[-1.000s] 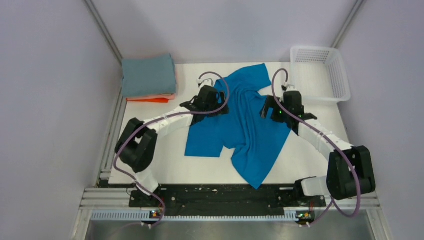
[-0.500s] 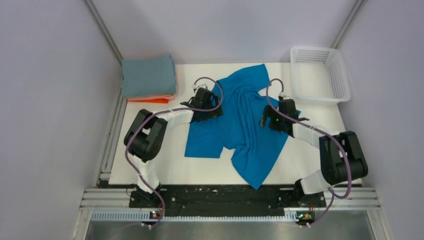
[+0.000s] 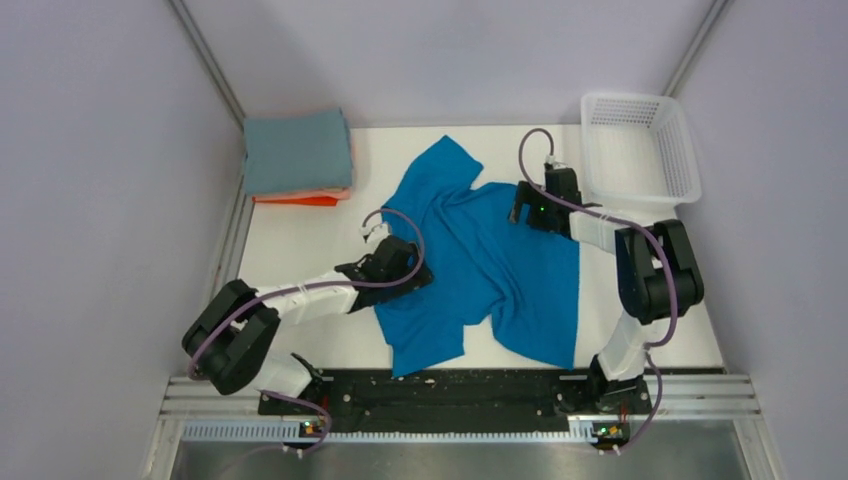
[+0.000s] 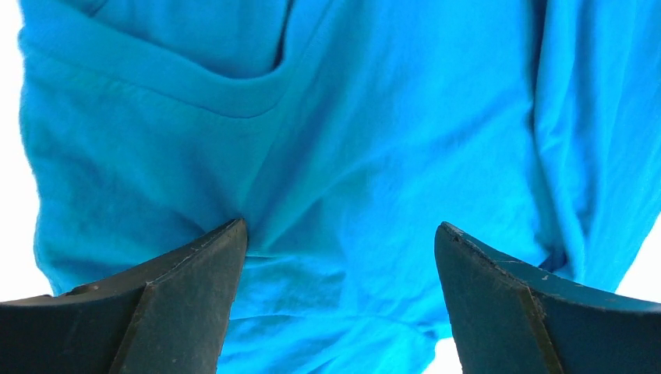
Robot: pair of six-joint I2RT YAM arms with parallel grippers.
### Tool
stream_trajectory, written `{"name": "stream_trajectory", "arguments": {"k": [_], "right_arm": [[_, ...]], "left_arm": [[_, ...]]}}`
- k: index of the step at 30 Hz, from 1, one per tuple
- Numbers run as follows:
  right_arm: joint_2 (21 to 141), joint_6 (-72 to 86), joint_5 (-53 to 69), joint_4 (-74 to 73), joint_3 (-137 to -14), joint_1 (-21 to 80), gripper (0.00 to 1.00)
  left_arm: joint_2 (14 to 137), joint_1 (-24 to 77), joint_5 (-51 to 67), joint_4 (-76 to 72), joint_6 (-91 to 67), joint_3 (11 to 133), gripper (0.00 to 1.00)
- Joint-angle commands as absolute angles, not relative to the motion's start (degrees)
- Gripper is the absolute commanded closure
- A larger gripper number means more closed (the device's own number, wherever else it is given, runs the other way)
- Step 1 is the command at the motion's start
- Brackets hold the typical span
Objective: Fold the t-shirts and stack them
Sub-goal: Flatten out the tshirt
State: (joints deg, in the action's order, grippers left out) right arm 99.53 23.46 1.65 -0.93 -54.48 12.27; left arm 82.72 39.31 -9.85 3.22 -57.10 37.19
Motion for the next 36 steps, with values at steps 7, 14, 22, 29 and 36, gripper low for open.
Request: {"name": "stream_trajectory", "arguments": {"k": [7, 14, 22, 29, 36], "right_arm": [[104.78, 18.81, 2.15, -4.02, -62.27, 12.46, 0.01], [96.15, 20.25, -2.09, -4.59, -57.52, 12.45, 0.01], [92.68, 22.80, -2.78, -2.07, -49.85, 12.90, 0.01], [100.99, 23.05, -3.82, -2.94, -56.06, 11.71, 0.01], [107.37, 24.70, -4.47, -4.78, -61.49, 7.98, 0.01]], "left_arm": [[77.67, 45.57, -20.01, 31.92, -57.55, 47.64, 0.03], [87.30, 41.42, -24.56, 30.63, -49.61, 61.49, 0.01], [103.10, 31.28, -13.59, 25.66, -46.16, 68.87, 0.02], [111.78, 24.49, -6.15, 22.11, -43.98, 74.56, 0.02], [119.10, 18.47, -1.95, 23.11, -42.28, 80.41, 0.03]]}}
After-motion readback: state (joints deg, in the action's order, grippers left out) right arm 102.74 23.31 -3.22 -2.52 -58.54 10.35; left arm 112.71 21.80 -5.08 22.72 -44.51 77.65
